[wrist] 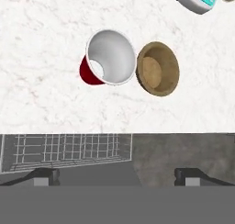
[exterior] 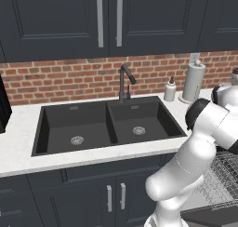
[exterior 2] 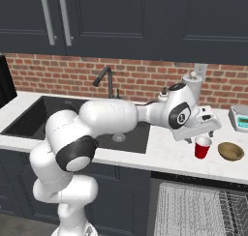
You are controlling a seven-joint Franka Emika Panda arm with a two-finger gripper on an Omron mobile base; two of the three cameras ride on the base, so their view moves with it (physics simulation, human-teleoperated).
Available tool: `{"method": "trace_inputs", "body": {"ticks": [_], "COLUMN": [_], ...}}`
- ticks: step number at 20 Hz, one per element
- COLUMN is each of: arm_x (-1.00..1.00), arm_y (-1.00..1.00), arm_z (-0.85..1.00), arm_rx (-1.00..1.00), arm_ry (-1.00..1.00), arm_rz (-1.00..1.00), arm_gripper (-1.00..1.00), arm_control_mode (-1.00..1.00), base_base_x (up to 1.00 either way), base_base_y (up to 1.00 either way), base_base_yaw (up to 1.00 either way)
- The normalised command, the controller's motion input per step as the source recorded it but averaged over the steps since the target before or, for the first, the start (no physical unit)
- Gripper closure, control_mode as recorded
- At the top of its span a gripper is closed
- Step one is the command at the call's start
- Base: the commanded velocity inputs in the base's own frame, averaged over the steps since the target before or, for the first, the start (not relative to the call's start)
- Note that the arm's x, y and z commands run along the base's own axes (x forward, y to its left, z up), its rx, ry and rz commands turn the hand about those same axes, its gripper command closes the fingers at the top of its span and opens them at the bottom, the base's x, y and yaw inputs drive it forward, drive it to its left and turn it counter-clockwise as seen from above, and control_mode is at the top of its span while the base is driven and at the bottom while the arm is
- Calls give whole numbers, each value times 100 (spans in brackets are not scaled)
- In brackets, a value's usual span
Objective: Pick up the cup and bowl from the counter, place them in the dishwasher, and close the dishwasher door.
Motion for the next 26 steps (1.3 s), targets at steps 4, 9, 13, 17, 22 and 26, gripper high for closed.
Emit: {"method": "trace_inputs", "body": {"ticks": [4, 9, 13, 17, 22, 26], "arm_x": [31, 31, 36, 31, 35, 36], "arm_y": [0, -4, -3, -6, -14, -11], "arm_z": [-52, -31, -31, -30, -26, -25], "arm_rx": [-4, -1, -2, 0, 0, 0], "arm_ry": [0, -1, 0, 0, 0, 0], "arm_rz": [1, 0, 0, 2, 3, 4], "arm_gripper": [-100, -100, -100, -100, -100, -100], "arm_control_mode": [-100, -100, -100, -100, -100, -100], "base_base_x": [0, 0, 0, 0, 0, 0], "base_base_y": [0, 0, 0, 0, 0, 0], "base_base_yaw": [0, 0, 0, 0, 0, 0]}}
